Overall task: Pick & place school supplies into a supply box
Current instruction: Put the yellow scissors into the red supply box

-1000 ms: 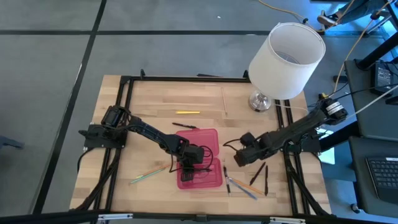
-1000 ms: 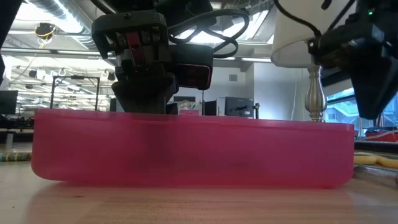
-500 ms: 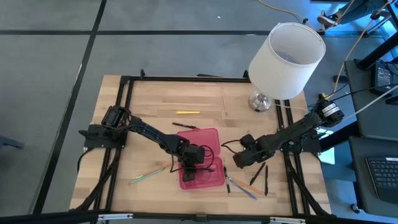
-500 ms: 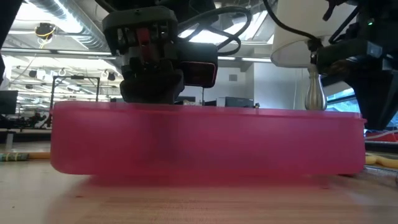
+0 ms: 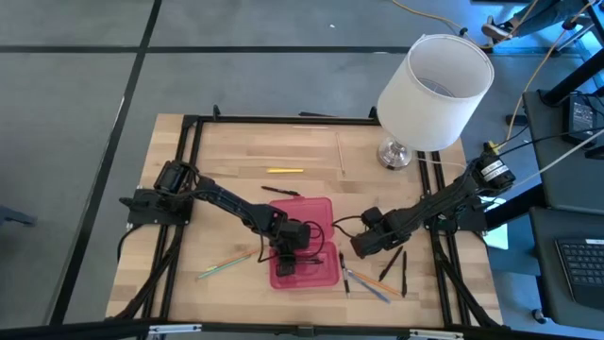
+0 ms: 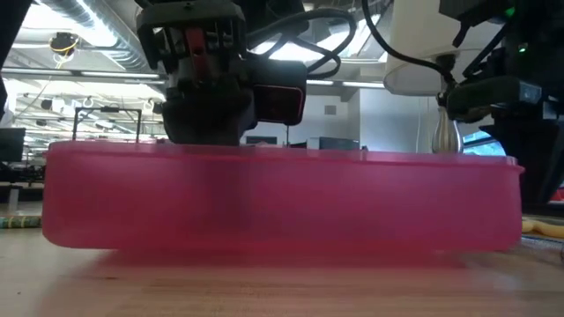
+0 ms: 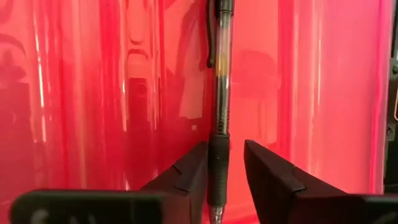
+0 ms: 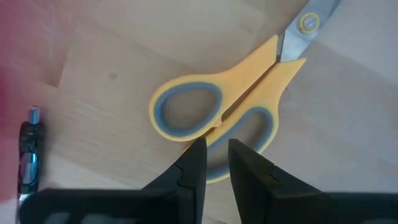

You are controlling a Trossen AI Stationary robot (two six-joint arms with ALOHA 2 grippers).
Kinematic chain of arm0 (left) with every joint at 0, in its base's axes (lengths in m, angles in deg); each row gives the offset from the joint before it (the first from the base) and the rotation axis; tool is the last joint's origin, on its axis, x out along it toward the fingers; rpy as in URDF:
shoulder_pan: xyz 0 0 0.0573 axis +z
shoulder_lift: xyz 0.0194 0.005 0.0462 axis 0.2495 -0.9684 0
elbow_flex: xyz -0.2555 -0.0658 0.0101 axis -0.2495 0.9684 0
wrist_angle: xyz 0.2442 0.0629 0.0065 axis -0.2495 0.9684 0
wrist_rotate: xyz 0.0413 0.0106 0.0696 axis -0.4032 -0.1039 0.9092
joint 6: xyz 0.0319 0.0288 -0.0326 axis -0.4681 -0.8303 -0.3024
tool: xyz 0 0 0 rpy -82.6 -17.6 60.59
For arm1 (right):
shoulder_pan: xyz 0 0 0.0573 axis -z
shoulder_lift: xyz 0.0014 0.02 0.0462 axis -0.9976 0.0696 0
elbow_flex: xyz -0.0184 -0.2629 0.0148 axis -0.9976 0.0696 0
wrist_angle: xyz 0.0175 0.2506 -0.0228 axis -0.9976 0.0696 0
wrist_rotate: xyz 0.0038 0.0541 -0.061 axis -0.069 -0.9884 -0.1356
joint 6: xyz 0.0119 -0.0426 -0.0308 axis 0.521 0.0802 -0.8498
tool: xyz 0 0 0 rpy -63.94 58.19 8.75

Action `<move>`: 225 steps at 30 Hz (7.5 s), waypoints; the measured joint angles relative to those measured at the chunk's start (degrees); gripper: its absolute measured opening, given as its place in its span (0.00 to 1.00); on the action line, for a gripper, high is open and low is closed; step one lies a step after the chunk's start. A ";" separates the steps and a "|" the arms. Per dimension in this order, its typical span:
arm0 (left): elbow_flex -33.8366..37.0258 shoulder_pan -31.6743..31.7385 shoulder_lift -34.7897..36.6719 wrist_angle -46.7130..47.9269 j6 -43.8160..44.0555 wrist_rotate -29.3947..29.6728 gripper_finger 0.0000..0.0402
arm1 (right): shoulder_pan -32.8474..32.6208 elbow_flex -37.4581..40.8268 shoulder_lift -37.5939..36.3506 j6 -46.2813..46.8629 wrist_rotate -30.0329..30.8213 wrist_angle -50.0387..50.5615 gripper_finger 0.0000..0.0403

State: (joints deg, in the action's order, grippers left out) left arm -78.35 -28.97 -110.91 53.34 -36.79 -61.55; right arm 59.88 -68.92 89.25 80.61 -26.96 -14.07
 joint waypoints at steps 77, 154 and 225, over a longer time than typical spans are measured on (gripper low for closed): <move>-4.90 -5.42 2.14 14.08 -6.21 24.73 0.38 | -0.07 0.00 3.54 5.27 -3.64 -4.90 0.18; -4.90 -5.42 2.16 13.75 -6.59 25.99 0.38 | -0.07 1.66 7.34 9.98 0.10 -4.54 0.28; -11.93 -13.08 5.58 27.43 1.00 36.69 0.38 | -5.88 -20.17 7.69 -6.26 27.00 9.38 0.22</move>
State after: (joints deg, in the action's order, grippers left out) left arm -90.28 -42.05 -105.32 80.78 -35.78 -24.87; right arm 54.00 -89.10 96.95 74.35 0.04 -4.69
